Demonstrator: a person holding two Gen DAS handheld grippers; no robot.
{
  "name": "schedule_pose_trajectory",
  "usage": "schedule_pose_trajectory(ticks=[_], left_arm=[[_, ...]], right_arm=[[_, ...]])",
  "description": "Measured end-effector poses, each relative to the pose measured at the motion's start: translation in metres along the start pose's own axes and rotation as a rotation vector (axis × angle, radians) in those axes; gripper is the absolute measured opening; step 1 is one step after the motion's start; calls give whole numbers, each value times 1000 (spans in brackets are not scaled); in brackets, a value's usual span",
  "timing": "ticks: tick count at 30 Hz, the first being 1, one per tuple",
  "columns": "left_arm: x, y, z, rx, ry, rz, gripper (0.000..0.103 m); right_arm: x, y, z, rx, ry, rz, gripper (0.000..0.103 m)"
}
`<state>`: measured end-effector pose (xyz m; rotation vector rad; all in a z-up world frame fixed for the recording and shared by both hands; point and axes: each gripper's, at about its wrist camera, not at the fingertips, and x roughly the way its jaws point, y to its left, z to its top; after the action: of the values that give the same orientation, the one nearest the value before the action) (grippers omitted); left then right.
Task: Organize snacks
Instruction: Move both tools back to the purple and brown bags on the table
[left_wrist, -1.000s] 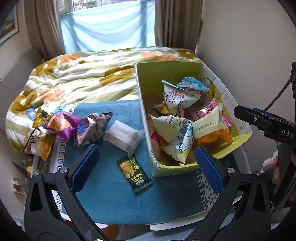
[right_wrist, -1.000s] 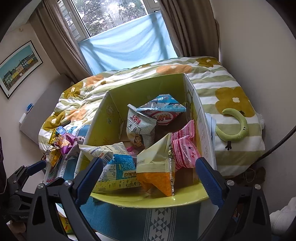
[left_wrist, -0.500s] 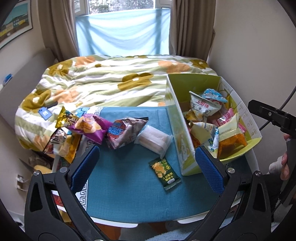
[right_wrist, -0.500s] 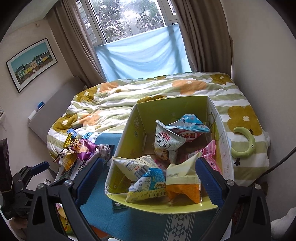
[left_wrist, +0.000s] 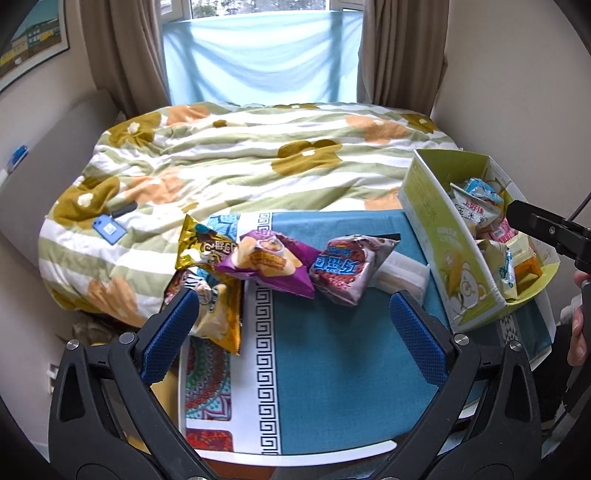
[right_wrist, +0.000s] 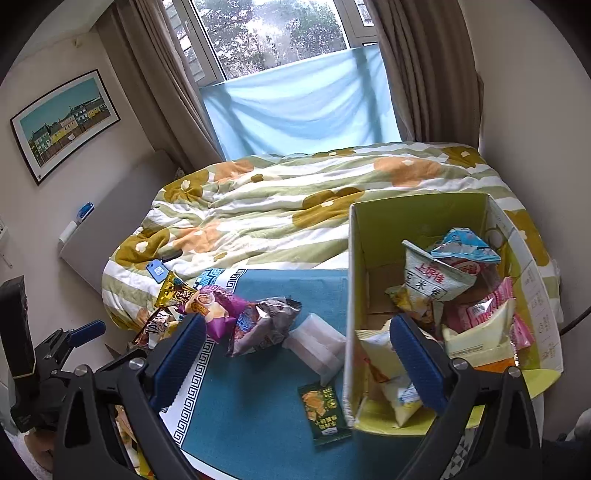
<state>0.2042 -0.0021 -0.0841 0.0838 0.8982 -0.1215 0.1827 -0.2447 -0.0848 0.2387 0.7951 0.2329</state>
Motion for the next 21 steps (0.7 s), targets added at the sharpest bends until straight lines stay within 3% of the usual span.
schedule_pose_trajectory(ticks=[11, 21], left_arm=[[64, 68, 31, 76, 59, -115, 102], [172, 57, 47, 132, 208, -184, 102]], right_arm=[[67, 65, -4, 73, 50, -61, 99], [123, 65, -23, 166, 102, -151, 99]])
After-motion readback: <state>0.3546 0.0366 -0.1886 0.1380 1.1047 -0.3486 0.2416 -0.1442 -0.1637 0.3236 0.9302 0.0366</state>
